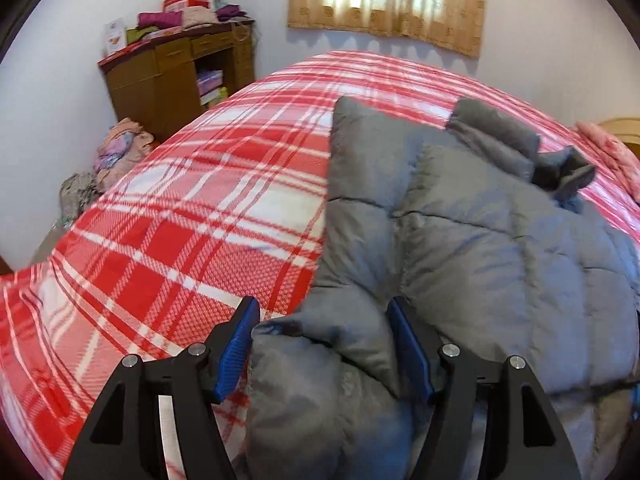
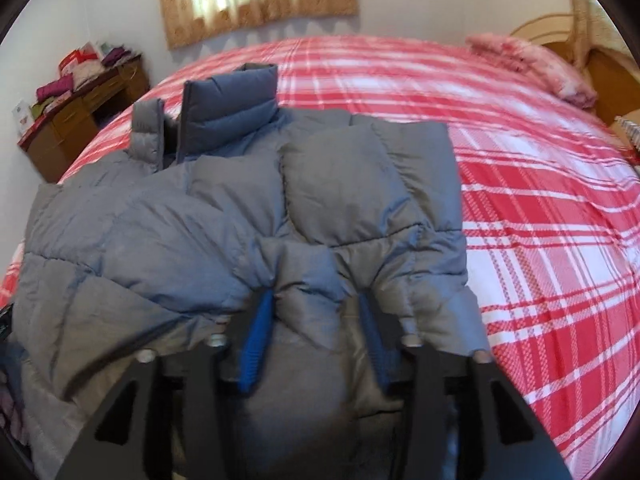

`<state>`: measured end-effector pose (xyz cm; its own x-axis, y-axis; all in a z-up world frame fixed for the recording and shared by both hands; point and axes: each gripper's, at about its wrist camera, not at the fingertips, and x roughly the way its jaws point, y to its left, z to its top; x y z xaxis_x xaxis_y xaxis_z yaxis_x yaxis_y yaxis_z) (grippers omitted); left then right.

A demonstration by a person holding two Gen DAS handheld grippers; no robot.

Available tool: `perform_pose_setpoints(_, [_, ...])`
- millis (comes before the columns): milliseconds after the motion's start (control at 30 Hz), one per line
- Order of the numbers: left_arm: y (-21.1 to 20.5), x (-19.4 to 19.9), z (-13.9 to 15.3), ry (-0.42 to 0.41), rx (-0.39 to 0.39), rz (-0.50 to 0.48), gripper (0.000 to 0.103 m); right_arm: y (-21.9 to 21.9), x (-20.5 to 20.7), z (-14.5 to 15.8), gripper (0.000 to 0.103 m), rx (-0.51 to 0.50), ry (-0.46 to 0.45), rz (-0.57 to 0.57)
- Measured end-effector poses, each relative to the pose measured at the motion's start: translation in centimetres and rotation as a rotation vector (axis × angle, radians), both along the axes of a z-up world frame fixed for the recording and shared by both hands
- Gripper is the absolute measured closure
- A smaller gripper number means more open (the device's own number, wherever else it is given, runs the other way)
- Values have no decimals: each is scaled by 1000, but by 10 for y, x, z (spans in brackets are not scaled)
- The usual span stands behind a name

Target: Fold large clothes

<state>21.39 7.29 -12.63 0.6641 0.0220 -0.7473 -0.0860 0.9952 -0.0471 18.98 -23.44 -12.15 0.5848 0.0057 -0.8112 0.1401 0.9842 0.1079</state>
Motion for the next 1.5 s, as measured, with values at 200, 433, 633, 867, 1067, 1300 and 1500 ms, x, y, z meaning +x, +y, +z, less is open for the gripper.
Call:
perform_pose_setpoints(200, [-1,4,79,-174,-73,-81,36,-18,26,84,7,143,-158,9])
perform_pose_setpoints(433, [-22,73,134,-197,-91,-153,36,-28,133,91,9,326,-21,-28])
perform_pose_setpoints(633, [-53,134,132,-138,-90,-221,36,-26,159,26,33,357,94,-85])
perform_pose_setpoints(867, [-80,171,99,-49,-198,-229,36,-42,103,-23,80,316,3,-106])
perform_pose_setpoints(1067, [-111,187,74,19,-206,-184,36,-19,85,-20,77,147,-103,-60])
perform_pose_setpoints(1300, [-136,216,41,133,-249,-113,36,-33,82,-26,77,265,-147,-63])
perform_pose_setpoints(1500, [-171,221,43,139,-145,-169,36,-32,82,-26,76,279,-154,-61])
